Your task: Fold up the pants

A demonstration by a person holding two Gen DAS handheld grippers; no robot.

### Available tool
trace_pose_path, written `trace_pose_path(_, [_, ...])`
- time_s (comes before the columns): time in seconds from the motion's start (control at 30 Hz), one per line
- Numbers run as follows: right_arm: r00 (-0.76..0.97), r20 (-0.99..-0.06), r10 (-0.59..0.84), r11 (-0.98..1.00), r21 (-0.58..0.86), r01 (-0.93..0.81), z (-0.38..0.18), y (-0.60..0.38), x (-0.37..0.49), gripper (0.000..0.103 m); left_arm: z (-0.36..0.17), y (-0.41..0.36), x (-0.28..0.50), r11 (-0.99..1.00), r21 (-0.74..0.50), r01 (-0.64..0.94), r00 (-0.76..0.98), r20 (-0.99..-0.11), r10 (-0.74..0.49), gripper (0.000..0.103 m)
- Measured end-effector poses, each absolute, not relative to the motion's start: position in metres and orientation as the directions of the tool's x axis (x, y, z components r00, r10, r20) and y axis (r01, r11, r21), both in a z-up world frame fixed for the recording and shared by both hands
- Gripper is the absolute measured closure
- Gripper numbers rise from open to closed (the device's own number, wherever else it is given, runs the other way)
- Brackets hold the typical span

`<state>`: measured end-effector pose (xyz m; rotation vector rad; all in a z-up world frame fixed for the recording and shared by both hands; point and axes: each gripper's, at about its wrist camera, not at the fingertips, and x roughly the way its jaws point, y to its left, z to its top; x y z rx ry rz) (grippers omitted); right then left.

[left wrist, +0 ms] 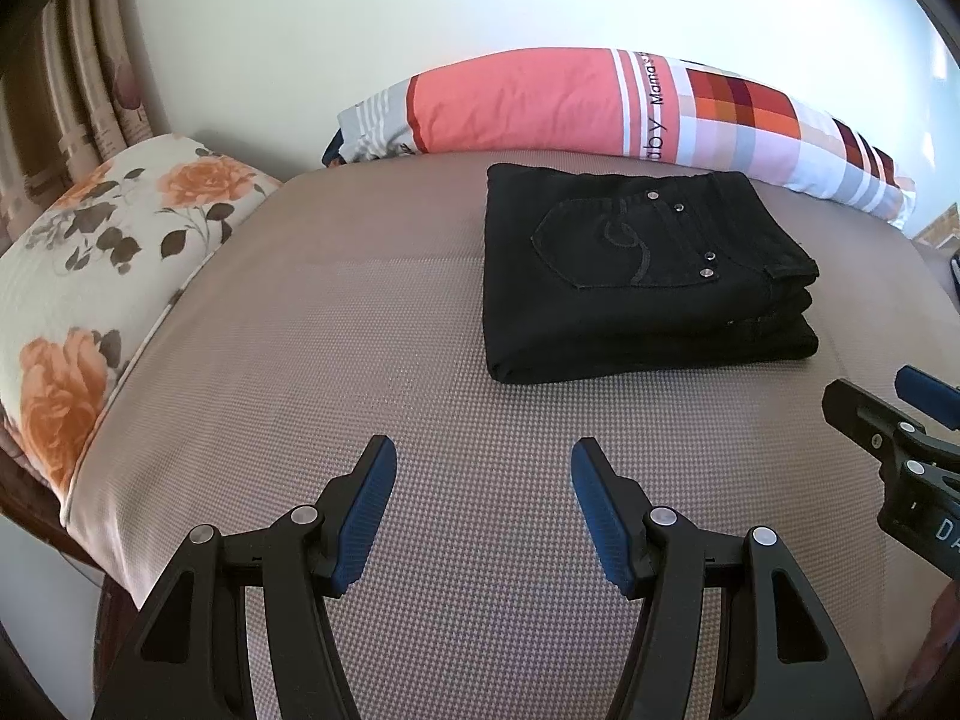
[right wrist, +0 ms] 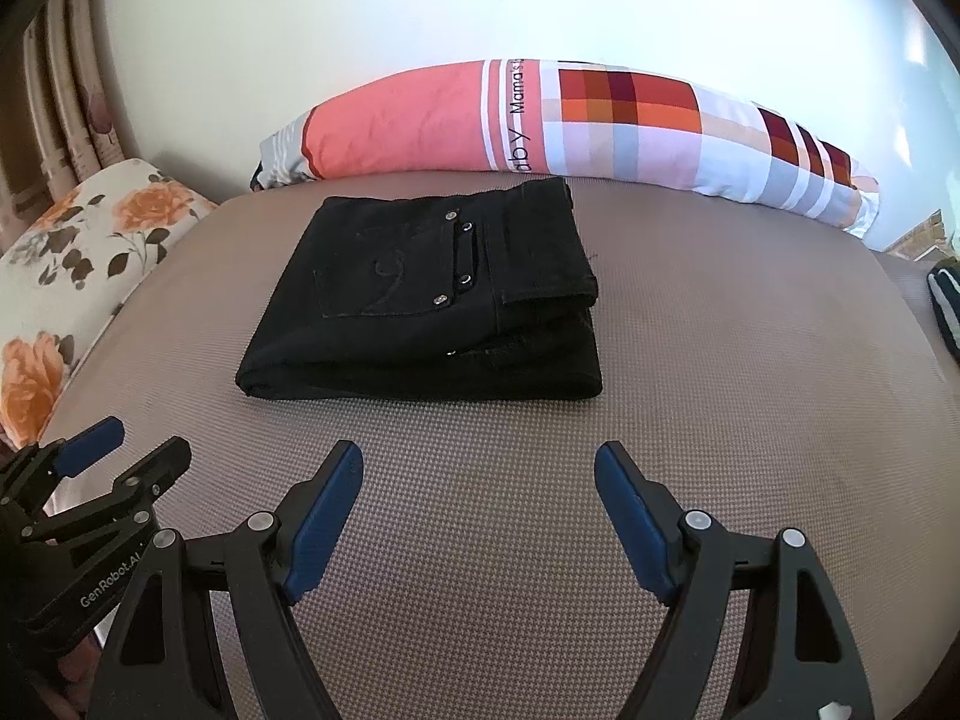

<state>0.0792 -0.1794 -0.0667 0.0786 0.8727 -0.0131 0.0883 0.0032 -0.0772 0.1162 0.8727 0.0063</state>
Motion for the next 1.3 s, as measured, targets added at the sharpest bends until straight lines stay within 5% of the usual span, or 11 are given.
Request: trace_pose_path(1.3, [0.616,-0.788,0.002,0.999,0.033,0.039,-0.078,-0.177,0.08,0.025,-0.081,-0.002,0.087,0.991,0.112,0.072,0.638,-0.769,0.04,0.041])
